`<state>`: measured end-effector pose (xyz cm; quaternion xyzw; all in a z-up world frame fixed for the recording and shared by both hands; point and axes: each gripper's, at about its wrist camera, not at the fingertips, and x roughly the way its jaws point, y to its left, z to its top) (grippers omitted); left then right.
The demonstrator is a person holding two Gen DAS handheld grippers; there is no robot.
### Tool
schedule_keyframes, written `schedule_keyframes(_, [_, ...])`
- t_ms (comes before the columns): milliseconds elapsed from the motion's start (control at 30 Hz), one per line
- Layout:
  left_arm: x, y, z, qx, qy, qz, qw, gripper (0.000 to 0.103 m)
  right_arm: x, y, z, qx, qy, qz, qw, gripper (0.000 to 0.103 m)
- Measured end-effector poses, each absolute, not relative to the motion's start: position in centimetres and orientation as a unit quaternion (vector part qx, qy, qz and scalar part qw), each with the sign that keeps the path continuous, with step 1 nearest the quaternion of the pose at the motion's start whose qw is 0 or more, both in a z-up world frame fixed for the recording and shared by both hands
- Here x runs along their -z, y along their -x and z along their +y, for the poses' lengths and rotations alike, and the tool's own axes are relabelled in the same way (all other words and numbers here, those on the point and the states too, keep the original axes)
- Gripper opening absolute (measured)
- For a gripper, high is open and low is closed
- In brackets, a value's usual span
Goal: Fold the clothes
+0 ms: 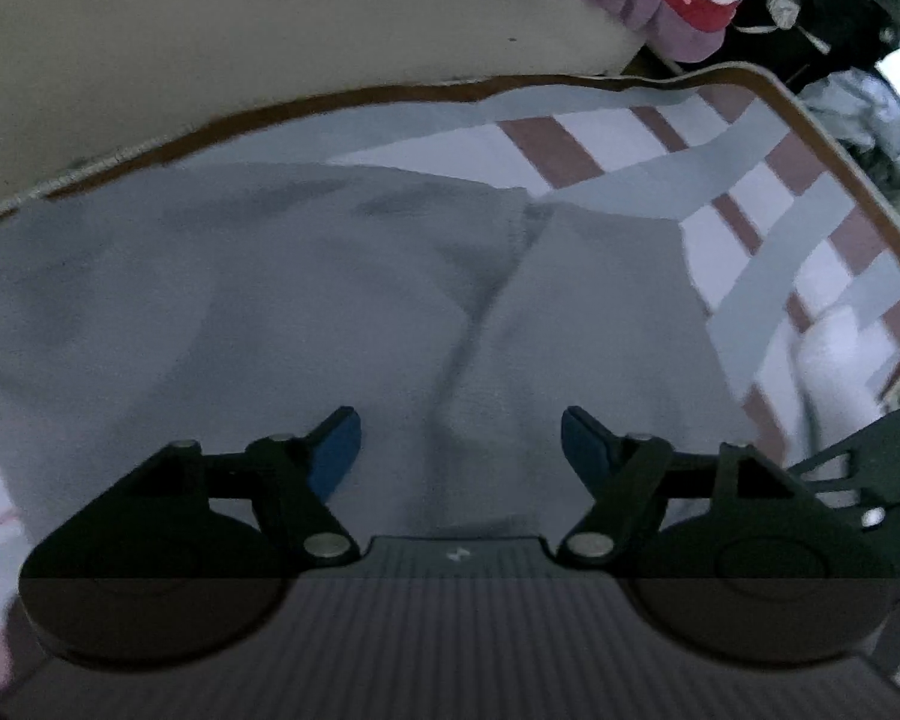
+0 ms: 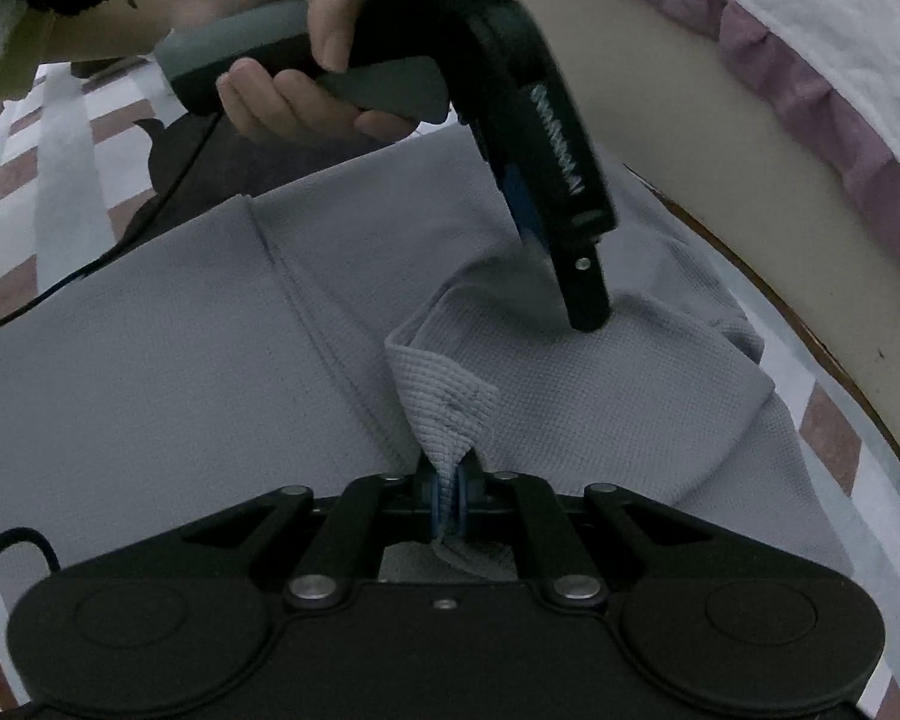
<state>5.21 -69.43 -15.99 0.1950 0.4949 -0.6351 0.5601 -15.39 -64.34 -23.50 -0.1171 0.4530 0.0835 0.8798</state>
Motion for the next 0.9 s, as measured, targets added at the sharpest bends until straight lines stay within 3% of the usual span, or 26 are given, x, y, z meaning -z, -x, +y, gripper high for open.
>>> schedule_keyframes(167, [16.2, -4.4, -69.1, 0.636, -0.215, 0.474, 0.569, 0.069, 23.7, 15.4, -64.7, -0.087, 0.112, 0.452, 0.881, 0.010])
schedule_keyframes(200, [16.3, -3.8, -69.0, 0.637, -0.235, 0.453, 0.578, 0.060, 23.7, 15.3, -64.8, -0.088, 0.109, 0.452, 0.881, 0.011])
schedule_keyframes(267, [16.1, -2.3, -68.8, 0.642, -0.294, 0.395, 0.589, 0.014, 23.6, 15.4, -65.1, -0.090, 0.096, 0.450, 0.883, 0.011])
schedule_keyframes(300, [15.9, -1.7, -68.8, 0.643, -0.315, 0.378, 0.586, 0.002, 23.6, 15.4, -65.3, -0.091, 0.088, 0.448, 0.885, 0.011])
schedule_keyframes(500, [12.0, -1.0, -66.3, 0.652, -0.339, 0.305, 0.605, 0.002, 23.4, 15.8, -65.6, -0.093, 0.079, 0.446, 0.887, 0.010])
schedule_keyframes(633, [12.9, -2.3, -66.0, 0.621, -0.351, 0.366, 0.597, 0.002, 23.7, 15.8, -65.9, -0.095, 0.075, 0.450, 0.885, 0.011])
schedule_keyframes(733, [15.1, -1.7, -66.4, 0.588, -0.412, 0.354, 0.599, 0.001, 23.6, 15.7, -66.5, -0.093, 0.054, 0.456, 0.883, 0.011])
schedule_keyframes(833, [14.8, -1.8, -66.9, 0.573, -0.419, 0.364, 0.603, 0.004, 22.4, 15.6, -68.8, -0.082, -0.056, 0.459, 0.883, 0.019])
schedule_keyframes(900, [14.1, -1.9, -67.1, 0.567, -0.422, 0.357, 0.611, 0.008, 21.0, 16.6, -70.7, -0.051, -0.116, 0.427, 0.895, 0.040])
